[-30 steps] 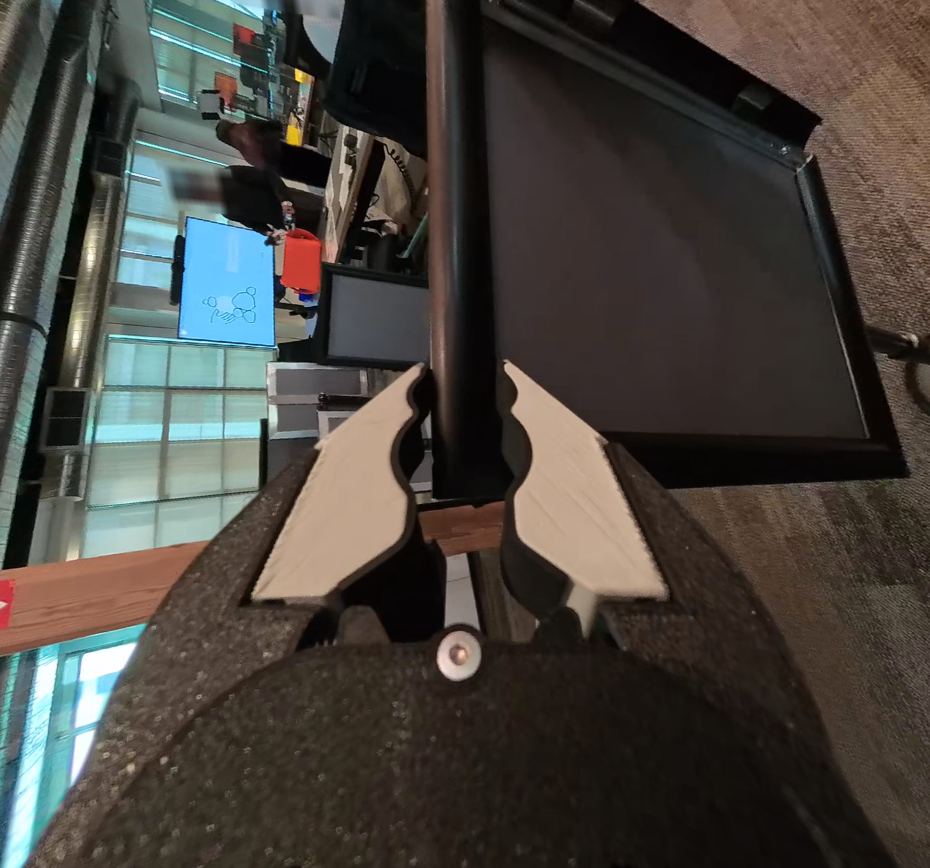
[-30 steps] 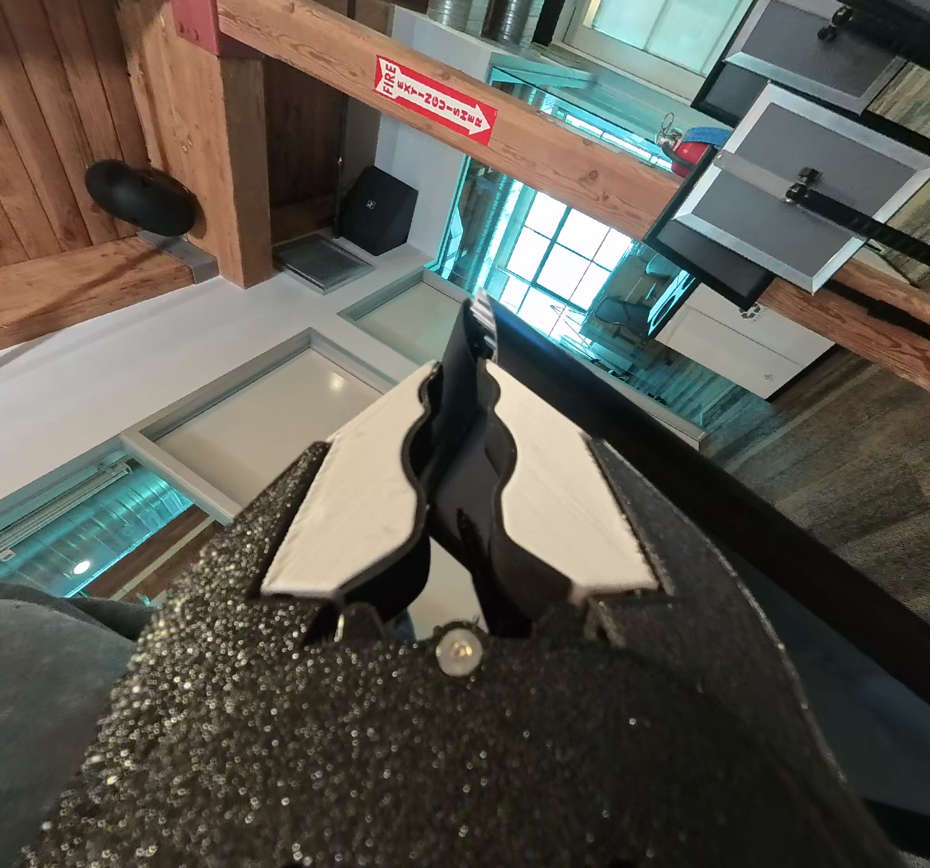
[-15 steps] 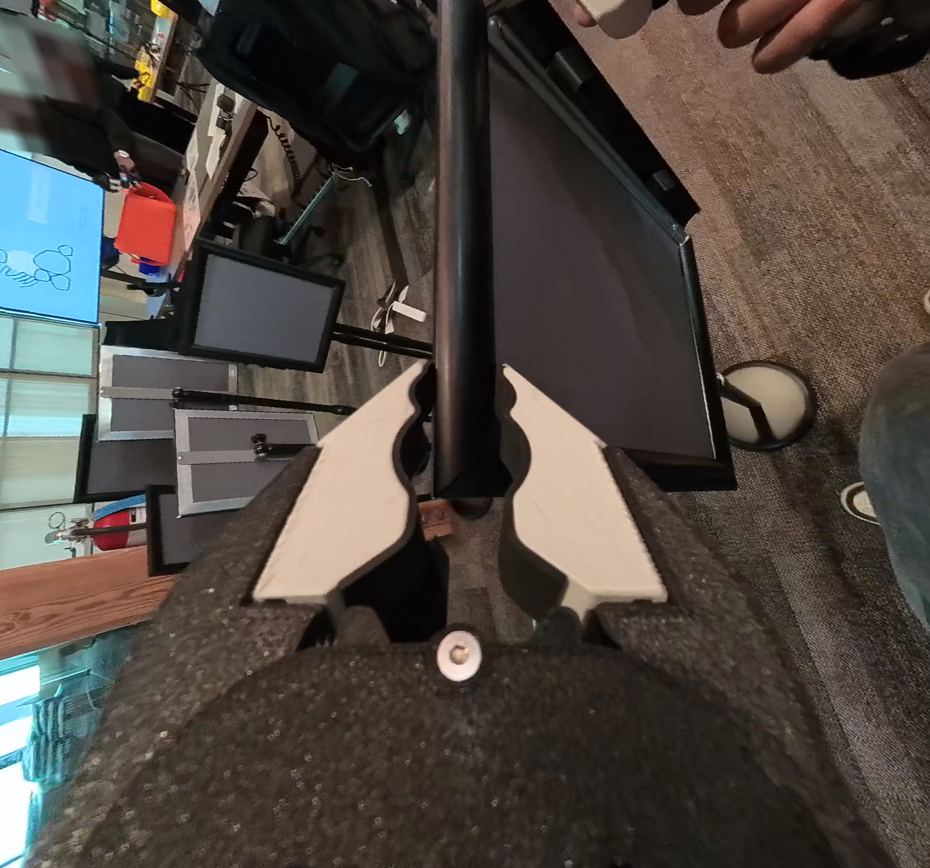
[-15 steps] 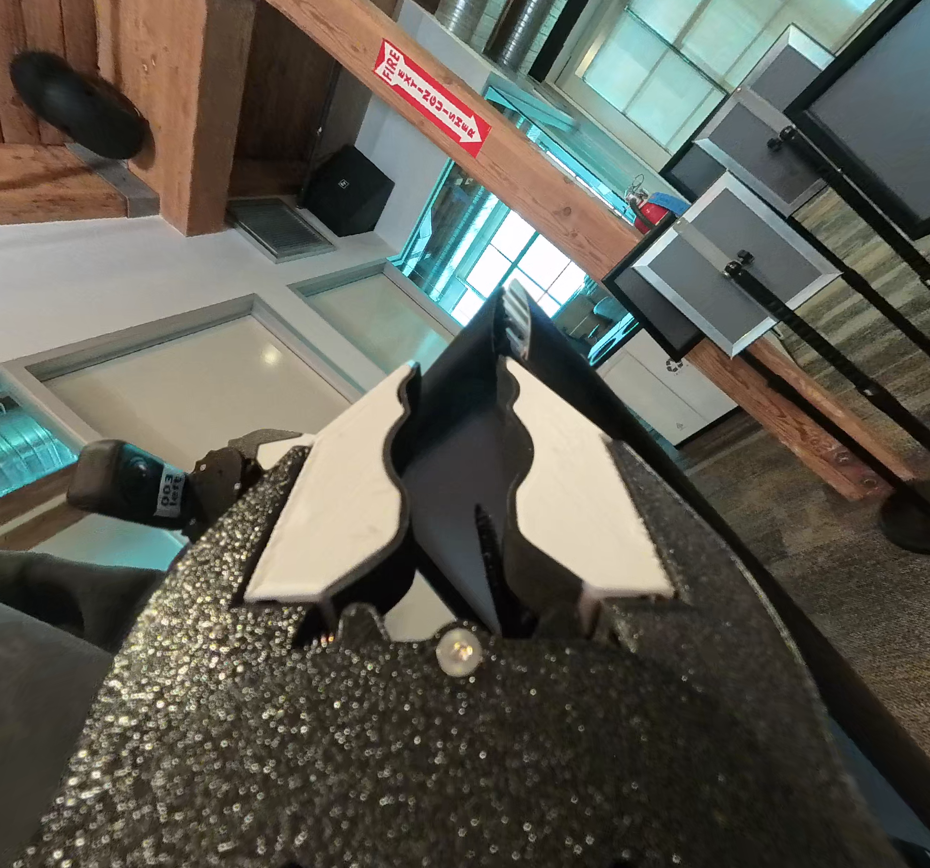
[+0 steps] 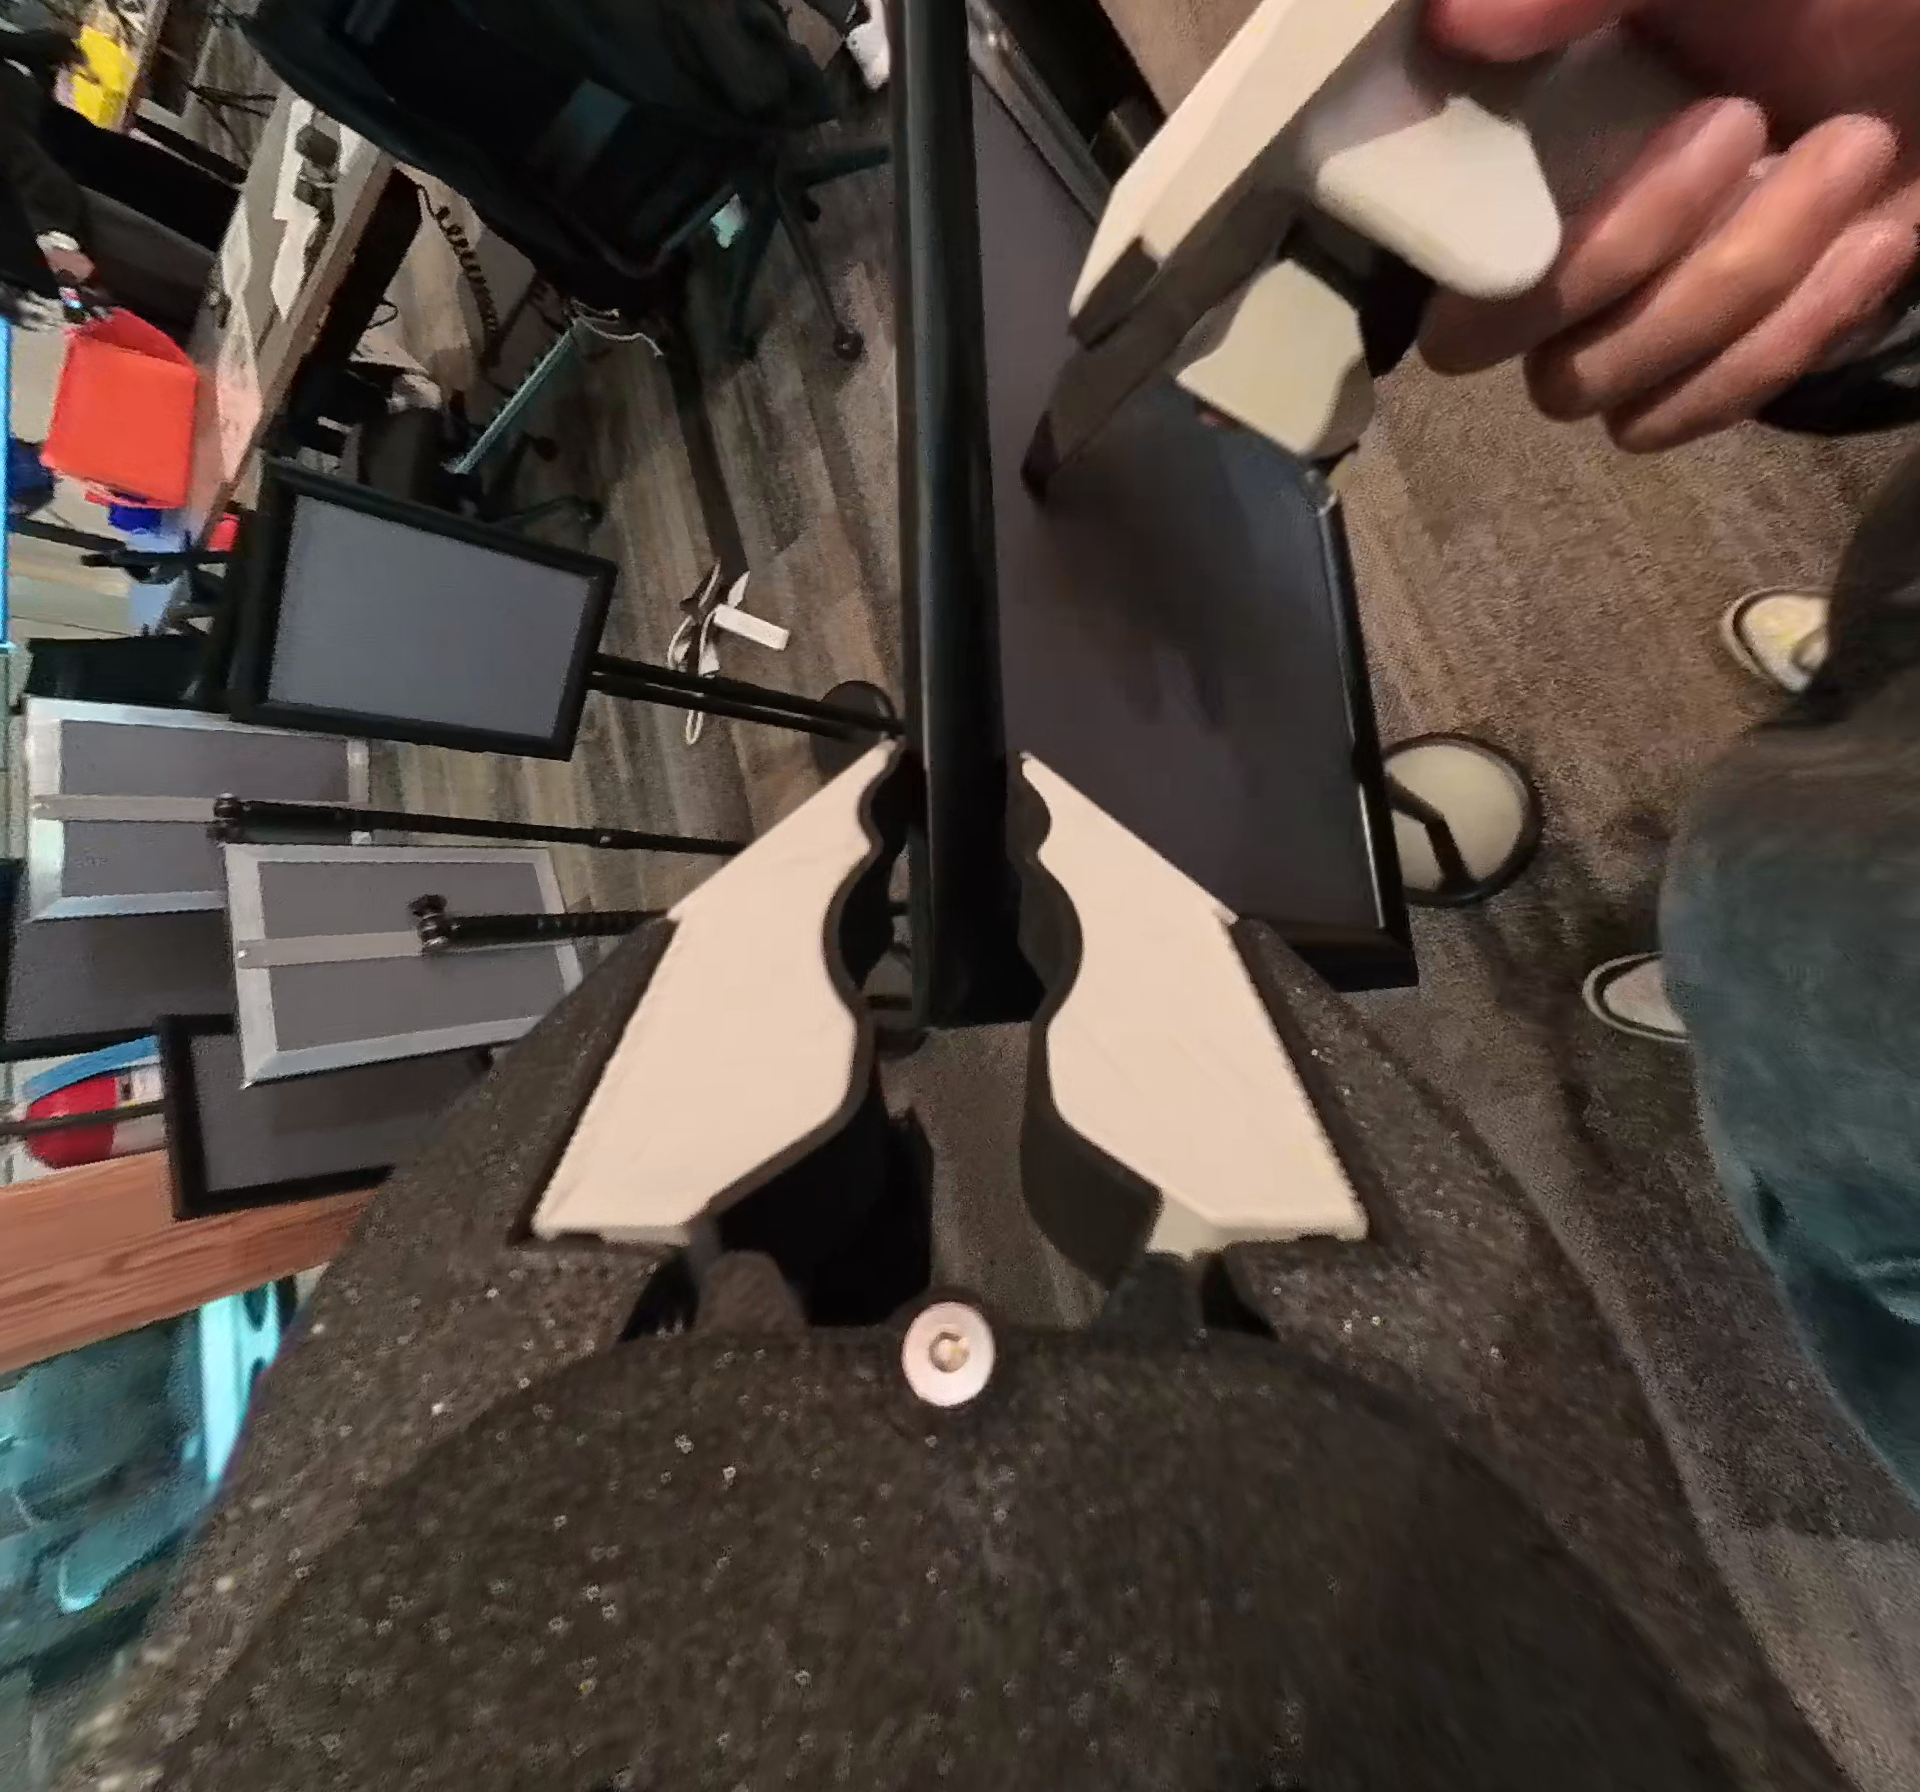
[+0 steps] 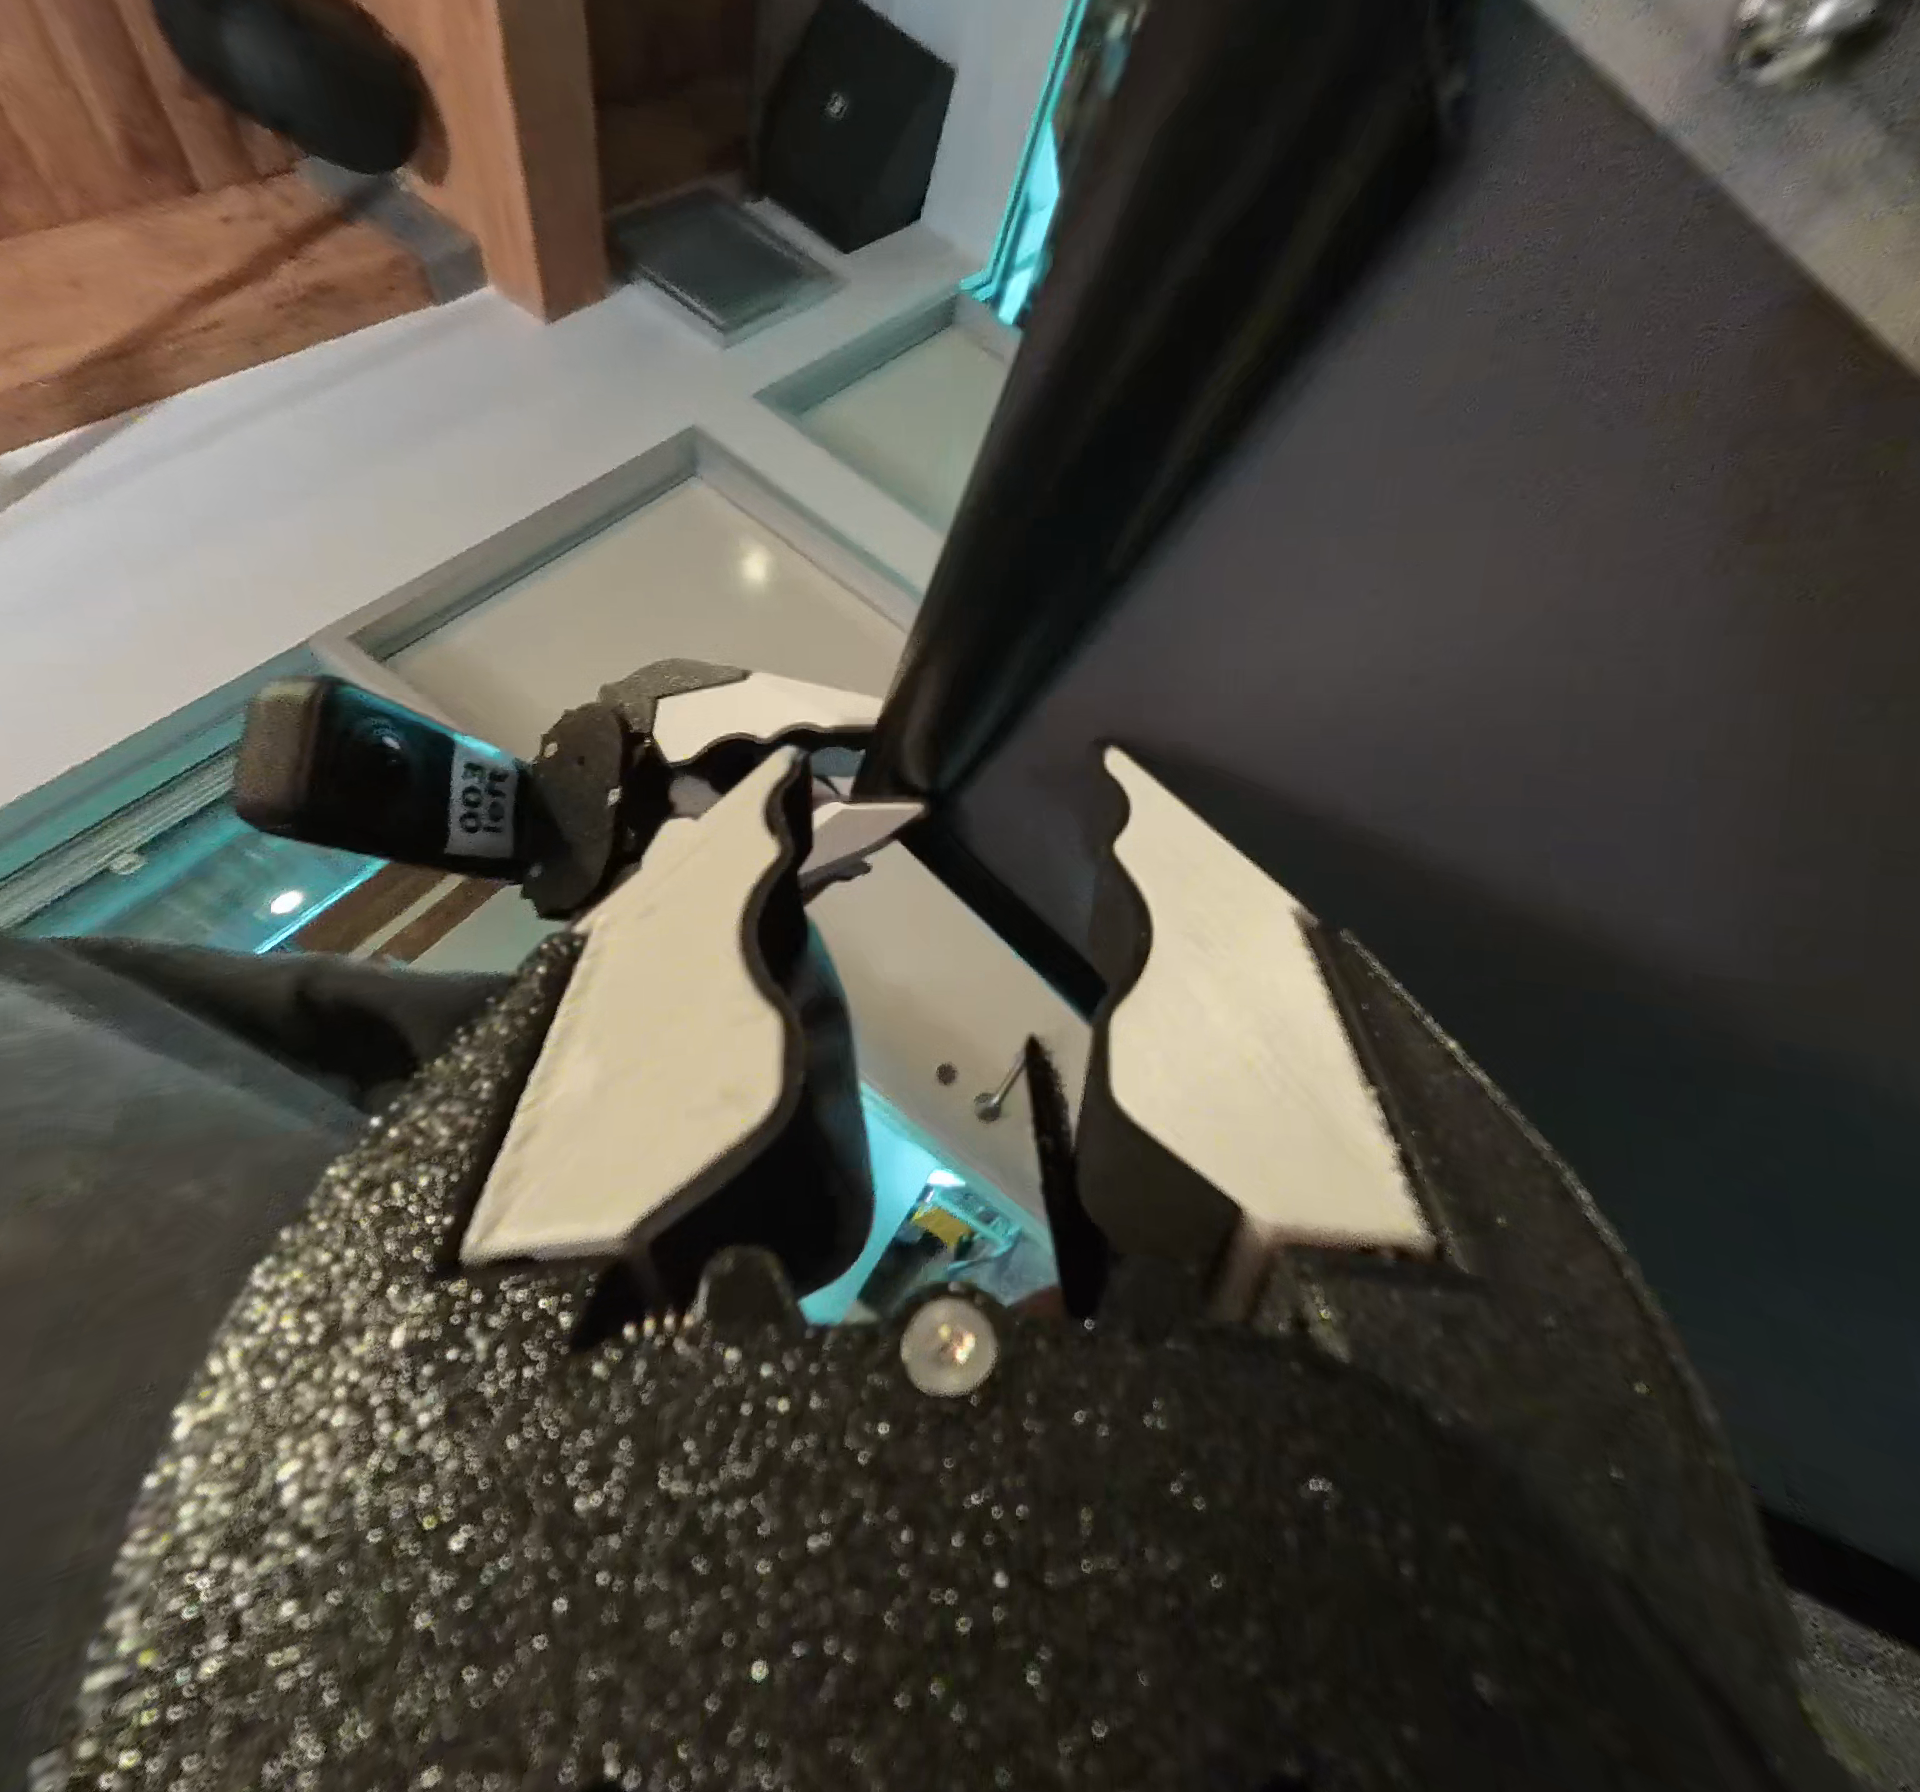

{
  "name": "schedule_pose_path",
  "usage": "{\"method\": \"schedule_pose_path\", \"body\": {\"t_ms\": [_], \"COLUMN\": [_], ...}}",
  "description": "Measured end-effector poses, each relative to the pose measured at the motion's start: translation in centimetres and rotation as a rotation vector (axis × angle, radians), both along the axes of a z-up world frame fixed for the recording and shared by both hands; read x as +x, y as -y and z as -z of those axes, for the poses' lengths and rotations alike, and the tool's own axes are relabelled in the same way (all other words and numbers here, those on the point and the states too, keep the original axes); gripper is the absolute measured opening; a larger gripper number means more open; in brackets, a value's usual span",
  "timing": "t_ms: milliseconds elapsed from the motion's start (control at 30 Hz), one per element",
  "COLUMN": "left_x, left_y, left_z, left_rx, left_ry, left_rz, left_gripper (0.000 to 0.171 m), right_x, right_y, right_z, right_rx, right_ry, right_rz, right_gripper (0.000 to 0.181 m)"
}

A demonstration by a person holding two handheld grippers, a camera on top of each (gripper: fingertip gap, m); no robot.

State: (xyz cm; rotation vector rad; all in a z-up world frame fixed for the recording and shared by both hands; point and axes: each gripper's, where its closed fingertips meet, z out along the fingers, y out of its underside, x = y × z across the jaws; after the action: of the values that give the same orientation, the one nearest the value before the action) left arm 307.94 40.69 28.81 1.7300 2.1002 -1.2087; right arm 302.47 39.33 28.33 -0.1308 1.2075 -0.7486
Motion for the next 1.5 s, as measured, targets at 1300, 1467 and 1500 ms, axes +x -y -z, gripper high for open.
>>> {"method": "schedule_pose_path", "body": {"t_ms": [1300,1467,1500], "left_x": [0.8,3.6,4.0], "left_y": [0.6,0.1,0.1], "left_z": [1.2,1.3,1.7], "left_rx": [-0.24,-0.22,-0.212], "left_ry": [-0.066,-0.095,-0.095], "left_rz": [-0.185,-0.269,-0.276], "left_gripper": [0.061,0.061,0.061], "right_x": [-6.4,-6.4,-6.4], "right_y": [4.9,4.9,4.9], "right_z": [-2.5,-2.3,-2.3], "right_rx": [-0.055,-0.04,-0.026], "right_ry": [-0.198,-0.188,-0.174], "right_rz": [0.218,0.171,0.151], "right_gripper": [0.052,0.044,0.041]}}
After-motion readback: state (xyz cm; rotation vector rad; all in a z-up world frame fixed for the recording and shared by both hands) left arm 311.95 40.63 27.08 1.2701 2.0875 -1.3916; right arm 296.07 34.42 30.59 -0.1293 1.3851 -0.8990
